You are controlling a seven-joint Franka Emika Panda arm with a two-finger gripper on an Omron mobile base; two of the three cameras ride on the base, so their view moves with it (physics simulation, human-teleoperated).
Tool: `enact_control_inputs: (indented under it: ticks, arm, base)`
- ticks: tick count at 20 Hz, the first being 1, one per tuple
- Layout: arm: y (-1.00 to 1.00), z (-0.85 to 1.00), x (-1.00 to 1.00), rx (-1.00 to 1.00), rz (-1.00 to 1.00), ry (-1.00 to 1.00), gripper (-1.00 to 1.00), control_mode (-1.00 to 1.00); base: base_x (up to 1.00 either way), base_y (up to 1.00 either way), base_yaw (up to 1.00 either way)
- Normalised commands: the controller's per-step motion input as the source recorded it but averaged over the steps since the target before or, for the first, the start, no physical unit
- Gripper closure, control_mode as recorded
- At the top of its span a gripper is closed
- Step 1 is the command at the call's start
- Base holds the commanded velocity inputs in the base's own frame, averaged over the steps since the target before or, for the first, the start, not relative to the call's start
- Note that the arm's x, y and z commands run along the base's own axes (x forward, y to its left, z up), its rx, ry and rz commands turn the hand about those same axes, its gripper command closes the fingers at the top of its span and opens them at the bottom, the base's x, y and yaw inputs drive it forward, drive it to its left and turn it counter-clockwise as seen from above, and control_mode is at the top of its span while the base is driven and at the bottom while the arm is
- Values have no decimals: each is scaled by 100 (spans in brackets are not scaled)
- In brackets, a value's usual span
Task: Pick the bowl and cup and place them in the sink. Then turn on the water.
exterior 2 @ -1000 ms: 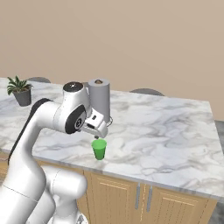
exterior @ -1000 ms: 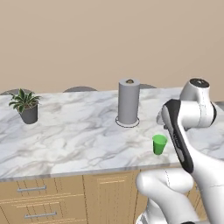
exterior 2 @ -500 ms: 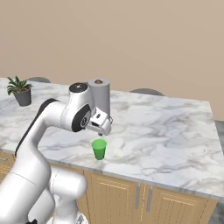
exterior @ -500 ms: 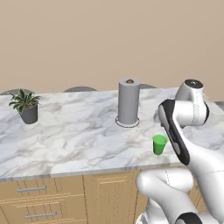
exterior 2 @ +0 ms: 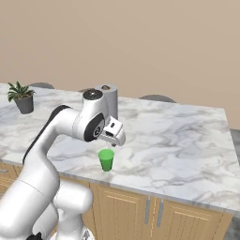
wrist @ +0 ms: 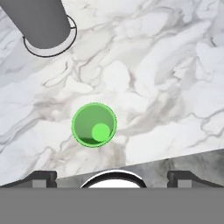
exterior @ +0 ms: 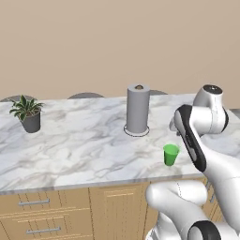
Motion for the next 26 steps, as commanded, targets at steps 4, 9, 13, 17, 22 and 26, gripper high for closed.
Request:
enact_control_inputs:
  ticks: [4, 9, 13, 17, 22, 26]
  arm:
    - [0, -30, 5, 0, 0, 0, -100, -100]
    - [0, -20, 10, 0, 0, 2, -100, -100]
    - [0, -14, 3, 0, 0, 6, -100, -100]
    - [-2, -8, 0, 0, 1, 9, -100, -100]
    - [-2, -9, 1, 0, 1, 10, -100, -100]
    - [0, -13, 12, 0, 0, 9, -100, -100]
  base:
    - [0, 0, 0]
    - [0, 0, 0]
    - [0, 0, 0]
    - [0, 0, 0]
    - [0, 0, 0]
    - [0, 0, 0]
